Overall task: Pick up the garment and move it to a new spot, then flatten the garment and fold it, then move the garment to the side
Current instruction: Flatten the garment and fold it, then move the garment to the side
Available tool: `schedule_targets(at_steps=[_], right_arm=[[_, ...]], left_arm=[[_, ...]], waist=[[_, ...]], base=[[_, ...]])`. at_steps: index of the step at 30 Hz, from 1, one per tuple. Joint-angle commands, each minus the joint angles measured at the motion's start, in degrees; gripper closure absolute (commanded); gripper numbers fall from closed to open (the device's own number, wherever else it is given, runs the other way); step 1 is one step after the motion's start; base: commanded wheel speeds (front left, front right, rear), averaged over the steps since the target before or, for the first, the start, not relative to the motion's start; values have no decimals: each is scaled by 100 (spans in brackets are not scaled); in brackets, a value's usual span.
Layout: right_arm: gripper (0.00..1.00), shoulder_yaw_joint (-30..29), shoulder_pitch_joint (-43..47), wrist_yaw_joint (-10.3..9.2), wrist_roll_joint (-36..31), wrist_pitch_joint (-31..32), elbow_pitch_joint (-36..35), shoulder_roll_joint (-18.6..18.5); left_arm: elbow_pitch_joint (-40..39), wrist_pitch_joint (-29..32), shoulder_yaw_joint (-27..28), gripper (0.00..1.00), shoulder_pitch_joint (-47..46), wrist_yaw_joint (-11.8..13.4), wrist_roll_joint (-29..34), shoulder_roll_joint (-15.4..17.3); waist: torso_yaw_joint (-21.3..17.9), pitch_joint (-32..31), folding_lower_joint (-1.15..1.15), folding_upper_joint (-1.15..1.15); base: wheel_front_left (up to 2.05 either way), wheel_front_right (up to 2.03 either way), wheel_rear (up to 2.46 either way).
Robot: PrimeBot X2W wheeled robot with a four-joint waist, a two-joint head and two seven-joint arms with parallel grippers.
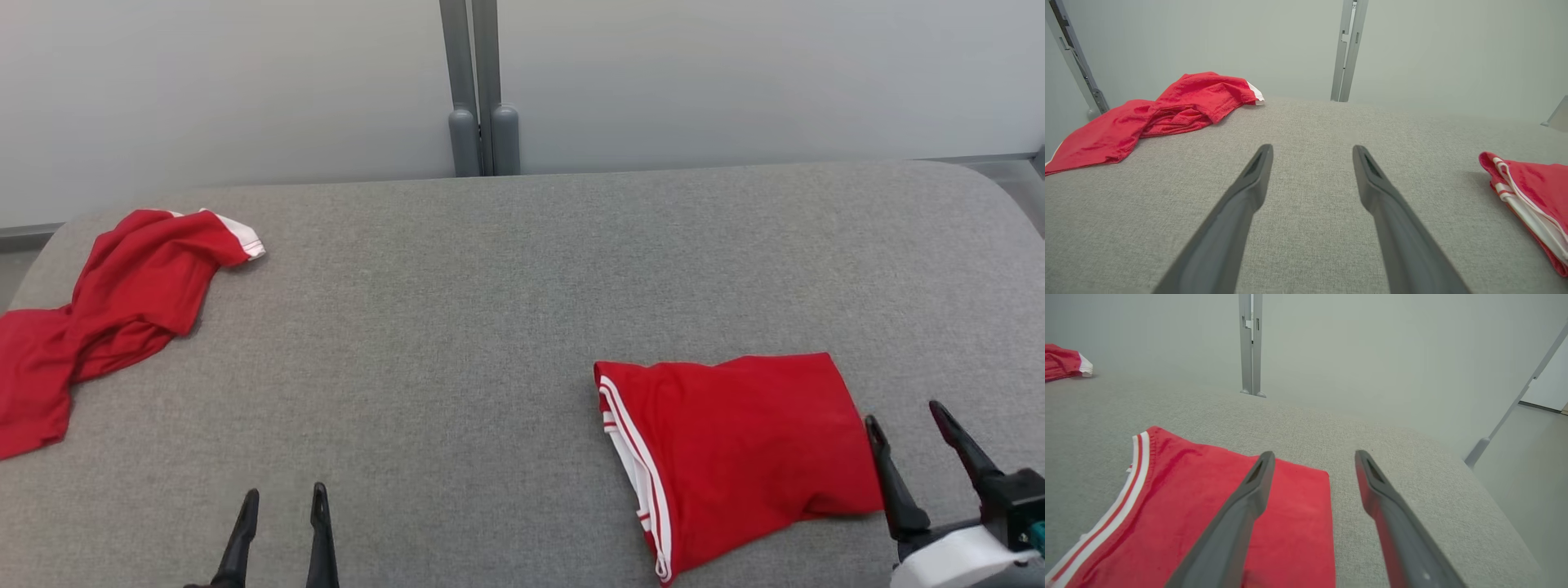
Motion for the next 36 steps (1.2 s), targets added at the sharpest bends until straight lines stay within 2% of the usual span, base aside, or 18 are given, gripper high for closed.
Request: schedule_targets(at_steps=[1, 15, 19, 22, 27, 31, 36], right_arm=[[0, -164, 167, -8, 23, -21, 45, 119], [0, -517, 238, -6, 156, -24, 18, 425], [0, -631, -2, -6, 354, -24, 62, 331], [0, -525, -229, -6, 677, 12, 454, 157], [0, 67, -1103, -6, 1586, 1486, 1129, -348], [0, 354, -1663, -6, 2049, 2481, 1480, -576], [0, 624, -2010, -4, 2450, 3203, 1874, -538]], left_arm=[[67, -16, 0, 0, 99, -35, -13, 11], [148, -16, 36, 0, 209, -150, 7, 11], [96, -16, 44, 0, 187, -157, 3, 11], [61, -16, 19, 0, 121, -184, 35, 11], [21, -16, -46, 0, -62, -202, 59, 10], [25, -16, -109, 0, -186, -202, 44, 10], [41, -16, -142, 0, -339, -163, 21, 11]], waist=[[-28, -23, 0, 0], [-100, -46, 0, 0], [-104, 10, 0, 0], [-88, 89, 0, 0], [-58, 455, 0, 0], [48, 727, 0, 0], [282, 970, 0, 0]], base=[[0, 0, 0], [0, 0, 0], [0, 0, 0], [0, 0, 0], [0, 0, 0], [0, 0, 0], [0, 0, 0]])
